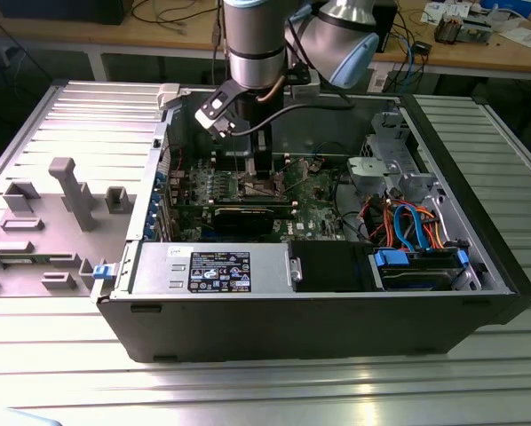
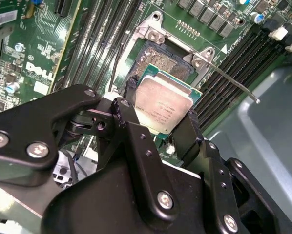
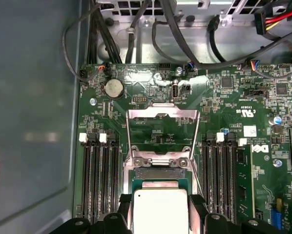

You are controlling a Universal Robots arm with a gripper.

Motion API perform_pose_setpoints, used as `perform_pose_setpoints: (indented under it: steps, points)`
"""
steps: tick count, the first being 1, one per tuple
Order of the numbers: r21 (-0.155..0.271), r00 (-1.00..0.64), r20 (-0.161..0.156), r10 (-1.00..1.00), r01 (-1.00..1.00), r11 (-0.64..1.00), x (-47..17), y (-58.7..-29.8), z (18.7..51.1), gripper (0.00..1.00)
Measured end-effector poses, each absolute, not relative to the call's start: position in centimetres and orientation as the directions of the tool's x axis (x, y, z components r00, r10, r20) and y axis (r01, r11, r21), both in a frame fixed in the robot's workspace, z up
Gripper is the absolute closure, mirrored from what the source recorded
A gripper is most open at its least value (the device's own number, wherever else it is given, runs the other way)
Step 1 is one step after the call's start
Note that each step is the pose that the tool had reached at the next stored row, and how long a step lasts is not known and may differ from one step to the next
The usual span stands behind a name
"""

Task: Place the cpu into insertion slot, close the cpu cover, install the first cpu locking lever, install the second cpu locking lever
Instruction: 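Place the cpu into insertion slot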

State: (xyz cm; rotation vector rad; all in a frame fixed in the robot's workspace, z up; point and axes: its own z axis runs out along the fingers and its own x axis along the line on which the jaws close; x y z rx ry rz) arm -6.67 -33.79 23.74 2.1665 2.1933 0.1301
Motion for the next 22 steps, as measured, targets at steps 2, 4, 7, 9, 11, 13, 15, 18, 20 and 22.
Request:
perform_pose_setpoints:
  steps: [2,4,7,9,11,13,15,18,20,22]
  points:
    - [0.099,-0.013,0.019,1.0,0.995,0.011,-6.7,-33.7,23.3,0.46]
    - [0.099,-0.013,0.019,1.0,0.995,0.011,-6.7,-33.7,23.0,0.46]
    - [0.099,-0.013,0.019,1.0,0.995,0.011,-6.7,-33.6,22.3,0.46]
    - [0.099,-0.013,0.019,1.0,0.995,0.011,-6.7,-33.6,21.9,0.46]
    - [0.099,-0.013,0.019,1.0,0.995,0.011,-6.7,-33.6,21.6,0.46]
    - [0.099,-0.013,0.019,1.0,0.995,0.011,-6.7,-33.6,21.3,0.46]
    - [0.099,-0.012,0.019,1.0,0.995,0.01,-6.7,-33.7,21.0,0.46]
    - [0.099,-0.011,0.019,1.0,0.995,0.009,-6.7,-33.8,20.7,0.46]
    - [0.099,-0.01,0.019,1.0,0.995,0.009,-6.7,-33.9,20.4,0.46]
    - [0.099,-0.01,0.019,1.0,0.995,0.008,-6.7,-33.9,20.2,0.46]
